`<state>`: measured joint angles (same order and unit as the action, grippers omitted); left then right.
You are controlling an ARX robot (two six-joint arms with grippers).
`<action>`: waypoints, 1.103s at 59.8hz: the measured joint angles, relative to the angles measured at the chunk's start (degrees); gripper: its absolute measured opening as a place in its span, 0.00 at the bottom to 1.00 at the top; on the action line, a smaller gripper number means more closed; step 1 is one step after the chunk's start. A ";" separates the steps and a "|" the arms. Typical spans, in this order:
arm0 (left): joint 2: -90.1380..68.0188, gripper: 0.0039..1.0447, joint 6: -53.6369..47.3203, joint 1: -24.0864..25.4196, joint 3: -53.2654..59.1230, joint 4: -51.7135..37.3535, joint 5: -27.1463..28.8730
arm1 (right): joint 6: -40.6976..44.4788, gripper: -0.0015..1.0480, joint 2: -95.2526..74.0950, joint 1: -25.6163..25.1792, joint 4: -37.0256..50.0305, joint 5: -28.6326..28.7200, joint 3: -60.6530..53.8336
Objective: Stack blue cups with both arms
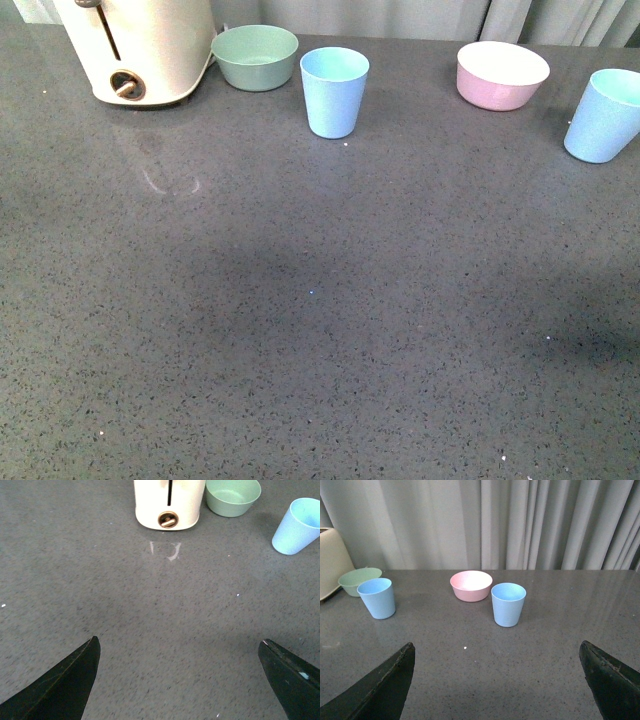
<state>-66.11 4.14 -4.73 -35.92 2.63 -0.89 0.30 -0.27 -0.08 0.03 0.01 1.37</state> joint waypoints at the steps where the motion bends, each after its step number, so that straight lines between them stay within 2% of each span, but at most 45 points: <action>1: -2.58 0.92 0.55 -0.48 -1.92 -0.02 0.02 | 0.00 0.91 0.00 0.00 0.00 -0.02 0.00; 14: -24.26 0.92 5.70 -6.36 -21.88 2.99 1.86 | 0.00 0.91 0.00 0.00 0.00 0.00 0.00; 30: -41.22 0.92 11.98 -13.00 -42.64 11.52 2.34 | 0.00 0.91 0.00 0.00 0.00 0.00 0.00; 39: -52.57 0.92 16.85 -14.78 -56.46 16.70 3.26 | 0.00 0.91 0.00 0.00 0.00 -0.02 0.00; 57: -64.63 0.92 21.29 -16.26 -71.47 24.35 3.67 | 0.00 0.91 0.00 0.00 0.00 0.00 0.00; 66: -71.34 0.92 23.74 -16.98 -83.03 31.08 4.09 | 0.00 0.91 0.00 0.00 0.00 0.00 0.00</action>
<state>-137.45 27.88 -21.71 -118.96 33.71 3.20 0.30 -0.27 -0.08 0.03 0.01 1.37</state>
